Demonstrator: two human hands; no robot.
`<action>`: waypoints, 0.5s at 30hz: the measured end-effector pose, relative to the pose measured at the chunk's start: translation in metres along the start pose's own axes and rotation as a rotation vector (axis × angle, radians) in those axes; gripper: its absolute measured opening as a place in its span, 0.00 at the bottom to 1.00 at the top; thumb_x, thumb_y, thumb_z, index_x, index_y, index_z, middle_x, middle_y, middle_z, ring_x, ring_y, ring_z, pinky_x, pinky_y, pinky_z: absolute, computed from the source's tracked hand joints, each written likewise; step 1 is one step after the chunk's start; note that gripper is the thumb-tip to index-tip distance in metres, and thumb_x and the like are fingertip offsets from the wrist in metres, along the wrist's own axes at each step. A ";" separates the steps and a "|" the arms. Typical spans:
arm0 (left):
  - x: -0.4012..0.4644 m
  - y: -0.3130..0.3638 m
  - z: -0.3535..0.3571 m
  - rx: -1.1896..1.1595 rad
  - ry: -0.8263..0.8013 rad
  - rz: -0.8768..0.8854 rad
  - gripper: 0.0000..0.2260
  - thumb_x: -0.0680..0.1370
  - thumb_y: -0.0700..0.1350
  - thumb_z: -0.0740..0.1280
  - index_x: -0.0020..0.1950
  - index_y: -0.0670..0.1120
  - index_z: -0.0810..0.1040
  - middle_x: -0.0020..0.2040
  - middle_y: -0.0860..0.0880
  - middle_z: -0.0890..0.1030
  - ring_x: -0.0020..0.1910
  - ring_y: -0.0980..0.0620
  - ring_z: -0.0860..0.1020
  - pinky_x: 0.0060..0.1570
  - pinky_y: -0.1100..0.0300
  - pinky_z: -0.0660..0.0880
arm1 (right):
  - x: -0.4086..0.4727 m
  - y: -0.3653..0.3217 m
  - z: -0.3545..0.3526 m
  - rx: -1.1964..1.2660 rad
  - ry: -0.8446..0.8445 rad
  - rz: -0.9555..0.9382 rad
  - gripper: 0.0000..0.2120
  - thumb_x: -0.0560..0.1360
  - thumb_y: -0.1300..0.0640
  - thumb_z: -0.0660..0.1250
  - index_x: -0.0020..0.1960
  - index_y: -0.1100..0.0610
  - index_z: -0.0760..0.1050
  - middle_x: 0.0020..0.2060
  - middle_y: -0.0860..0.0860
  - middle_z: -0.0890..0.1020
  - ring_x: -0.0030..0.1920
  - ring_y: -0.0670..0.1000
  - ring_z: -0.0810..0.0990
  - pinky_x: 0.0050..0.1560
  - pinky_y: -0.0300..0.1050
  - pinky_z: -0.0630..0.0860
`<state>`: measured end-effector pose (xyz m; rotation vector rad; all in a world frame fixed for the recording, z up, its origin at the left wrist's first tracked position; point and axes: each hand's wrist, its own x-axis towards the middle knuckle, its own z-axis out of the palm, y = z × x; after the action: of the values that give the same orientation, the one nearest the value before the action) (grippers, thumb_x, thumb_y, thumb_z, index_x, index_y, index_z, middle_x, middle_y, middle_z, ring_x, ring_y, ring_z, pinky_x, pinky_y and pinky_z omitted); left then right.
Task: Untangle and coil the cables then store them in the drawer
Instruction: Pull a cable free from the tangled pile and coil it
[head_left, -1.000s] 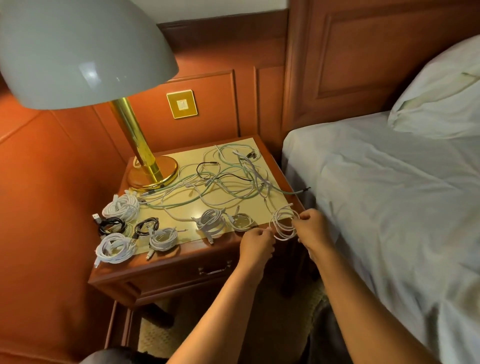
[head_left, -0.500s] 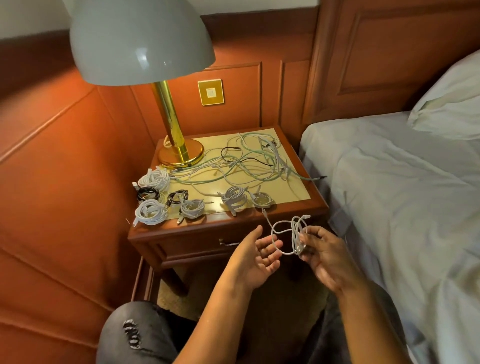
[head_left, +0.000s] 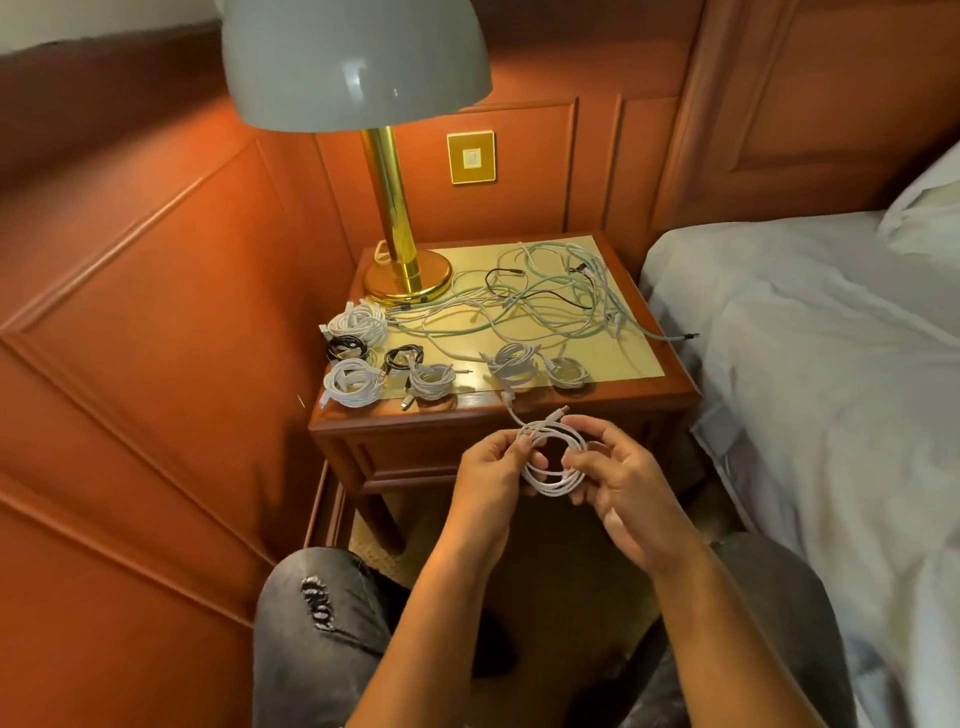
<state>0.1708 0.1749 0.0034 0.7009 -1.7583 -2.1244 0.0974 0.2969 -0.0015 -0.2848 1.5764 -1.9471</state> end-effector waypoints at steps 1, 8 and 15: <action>-0.001 0.000 -0.002 0.001 -0.011 -0.002 0.09 0.82 0.41 0.60 0.50 0.43 0.80 0.34 0.50 0.78 0.33 0.54 0.75 0.36 0.61 0.70 | 0.000 0.000 -0.001 0.049 -0.035 0.022 0.16 0.77 0.67 0.64 0.62 0.55 0.77 0.46 0.56 0.81 0.40 0.50 0.78 0.36 0.44 0.72; 0.002 0.005 -0.015 -0.098 -0.002 0.019 0.09 0.82 0.41 0.60 0.51 0.44 0.80 0.34 0.50 0.78 0.35 0.54 0.74 0.36 0.60 0.70 | 0.006 -0.002 0.001 0.327 0.046 0.031 0.16 0.75 0.55 0.62 0.58 0.63 0.79 0.46 0.57 0.83 0.46 0.51 0.80 0.45 0.45 0.72; 0.011 0.016 -0.027 -0.461 0.164 0.040 0.06 0.80 0.37 0.61 0.53 0.43 0.76 0.38 0.48 0.82 0.36 0.54 0.80 0.36 0.65 0.77 | -0.004 0.005 0.008 -0.636 0.113 -0.122 0.04 0.77 0.57 0.68 0.48 0.49 0.80 0.45 0.48 0.81 0.46 0.46 0.80 0.42 0.33 0.73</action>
<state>0.1751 0.1441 0.0132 0.6772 -1.1284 -2.2535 0.1064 0.2918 -0.0030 -0.5427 2.2731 -1.5110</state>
